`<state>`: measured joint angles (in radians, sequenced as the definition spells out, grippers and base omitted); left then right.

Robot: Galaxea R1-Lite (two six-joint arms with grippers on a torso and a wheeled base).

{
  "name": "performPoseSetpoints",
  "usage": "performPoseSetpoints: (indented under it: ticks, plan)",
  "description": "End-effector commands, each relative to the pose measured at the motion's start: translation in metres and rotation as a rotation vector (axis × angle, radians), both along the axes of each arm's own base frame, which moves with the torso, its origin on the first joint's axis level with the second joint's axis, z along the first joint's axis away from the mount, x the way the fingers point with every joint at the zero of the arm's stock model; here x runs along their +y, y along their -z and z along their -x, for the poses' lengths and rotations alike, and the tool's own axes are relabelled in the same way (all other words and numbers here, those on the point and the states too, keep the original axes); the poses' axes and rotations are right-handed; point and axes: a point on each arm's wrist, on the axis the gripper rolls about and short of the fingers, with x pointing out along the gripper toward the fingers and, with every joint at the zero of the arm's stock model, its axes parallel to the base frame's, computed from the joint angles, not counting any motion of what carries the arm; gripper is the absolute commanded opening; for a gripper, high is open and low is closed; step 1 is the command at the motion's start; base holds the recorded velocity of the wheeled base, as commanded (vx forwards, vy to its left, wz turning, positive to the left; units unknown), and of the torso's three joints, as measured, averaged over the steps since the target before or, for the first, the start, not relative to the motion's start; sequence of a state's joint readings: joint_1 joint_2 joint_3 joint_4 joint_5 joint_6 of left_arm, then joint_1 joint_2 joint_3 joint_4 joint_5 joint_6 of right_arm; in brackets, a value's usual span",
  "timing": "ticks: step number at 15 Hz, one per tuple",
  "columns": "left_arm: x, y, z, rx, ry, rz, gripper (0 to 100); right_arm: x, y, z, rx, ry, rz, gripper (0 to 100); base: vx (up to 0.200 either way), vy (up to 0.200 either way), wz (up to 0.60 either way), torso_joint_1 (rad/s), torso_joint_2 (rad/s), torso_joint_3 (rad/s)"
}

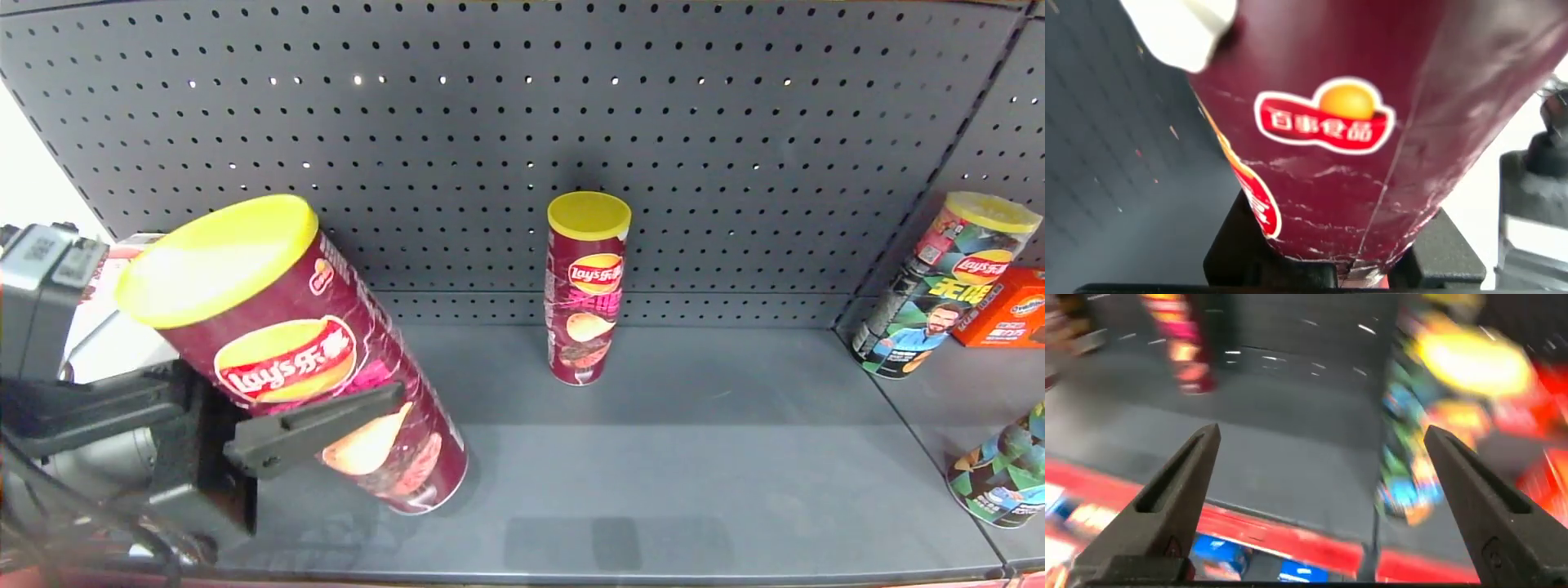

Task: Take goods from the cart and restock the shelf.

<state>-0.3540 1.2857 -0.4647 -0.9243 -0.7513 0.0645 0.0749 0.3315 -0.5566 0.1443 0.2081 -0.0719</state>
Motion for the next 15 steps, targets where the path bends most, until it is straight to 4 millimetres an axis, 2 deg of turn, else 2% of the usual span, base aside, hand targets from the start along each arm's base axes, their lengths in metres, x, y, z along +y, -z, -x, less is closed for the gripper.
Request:
performPoseSetpoints:
  ticks: [1, 4, 7, 8, 10, 14, 15]
  plan:
    - [-0.008, -0.013, -0.012, 0.018, 0.01, -0.007, 0, 0.003, -0.032, -0.026, 0.044, -0.122, 0.077, 100, 0.0, 0.0, 0.0, 0.0, 0.0, 0.0]
    - [-0.007, -0.014, -0.001, 0.043, 0.025, -0.025, 0, 0.009, -0.046, -0.053, 0.087, -0.203, 0.149, 100, 0.0, 0.0, 0.0, 0.0, 0.0, 0.0]
    - [-0.003, -0.014, 0.005, 0.04, -0.103, -0.074, 0, 0.017, -0.046, -0.082, 0.134, -0.249, 0.244, 100, 0.0, 0.0, 0.0, 0.0, 0.0, 0.0]
    - [-0.003, -0.014, 0.005, 0.04, -0.103, -0.074, 0, 0.017, -0.046, -0.082, 0.134, -0.249, 0.244, 100, 0.0, 0.0, 0.0, 0.0, 0.0, 0.0]
    - [-0.002, -0.013, 0.02, 0.086, -0.226, -0.122, 0, 0.031, -0.049, -0.115, 0.131, -0.325, 0.251, 100, 0.0, 0.0, 0.0, 0.0, 0.0, 0.0]
    - [0.0, -0.015, 0.022, 0.081, -0.249, -0.118, 0, 0.057, -0.051, -0.162, 0.144, -0.399, 0.253, 100, 0.0, 0.0, 0.0, 0.0, 0.0, 0.0]
    - [0.0, -0.016, 0.022, 0.079, -0.251, -0.118, 0, 0.062, -0.051, -0.168, 0.146, -0.414, 0.256, 100, 0.0, 0.0, 0.0, 0.0, 0.0, 0.0]
